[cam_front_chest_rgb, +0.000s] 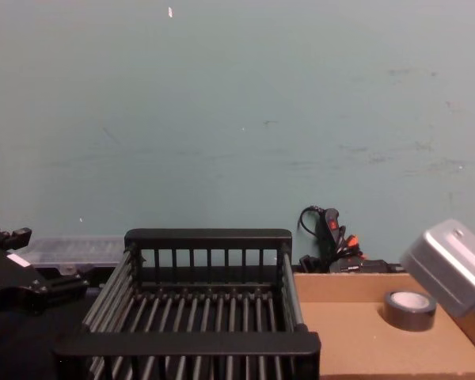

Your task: Pick up the white tape and place it into the black box , Pick up the silver tape and place it into the brown box.

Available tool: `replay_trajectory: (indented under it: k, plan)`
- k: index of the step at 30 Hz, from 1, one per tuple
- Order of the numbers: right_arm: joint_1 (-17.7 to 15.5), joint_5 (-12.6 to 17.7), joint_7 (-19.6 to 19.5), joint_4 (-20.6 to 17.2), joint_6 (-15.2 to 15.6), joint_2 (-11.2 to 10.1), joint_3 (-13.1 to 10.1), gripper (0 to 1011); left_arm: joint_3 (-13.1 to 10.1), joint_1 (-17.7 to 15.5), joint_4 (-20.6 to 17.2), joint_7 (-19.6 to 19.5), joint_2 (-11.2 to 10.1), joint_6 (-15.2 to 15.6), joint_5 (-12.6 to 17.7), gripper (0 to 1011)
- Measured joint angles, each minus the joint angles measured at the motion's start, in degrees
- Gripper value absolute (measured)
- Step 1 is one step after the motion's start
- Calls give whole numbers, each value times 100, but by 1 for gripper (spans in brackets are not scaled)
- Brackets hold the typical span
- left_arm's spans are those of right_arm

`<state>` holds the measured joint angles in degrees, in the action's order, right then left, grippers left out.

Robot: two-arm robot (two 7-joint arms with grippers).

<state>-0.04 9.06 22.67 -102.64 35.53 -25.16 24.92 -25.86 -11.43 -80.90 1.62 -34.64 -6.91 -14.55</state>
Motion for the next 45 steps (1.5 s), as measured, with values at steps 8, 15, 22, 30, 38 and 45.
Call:
replay_trajectory:
  k: [8,15,22,30,38,45]
  plan:
    - [-55,-10,-4,-19,35,22,-37,1003,0,0,0,0,0,0,0,1001]
    - [-61,-40,-13,-7,46,53,-49,1002,0,0,0,0,0,0,0,1001]
    - [-53,-76,-21,3,47,58,-48,1002,0,0,0,0,0,0,0,1001]
    - [-54,-71,-21,3,45,56,-45,998,0,0,0,0,0,0,0,1001]
    - [-54,-64,-18,3,41,53,-45,814,0,0,0,0,0,0,0,1001]
    - [-53,-61,-16,3,40,52,-45,604,0,0,0,0,0,0,0,1001]
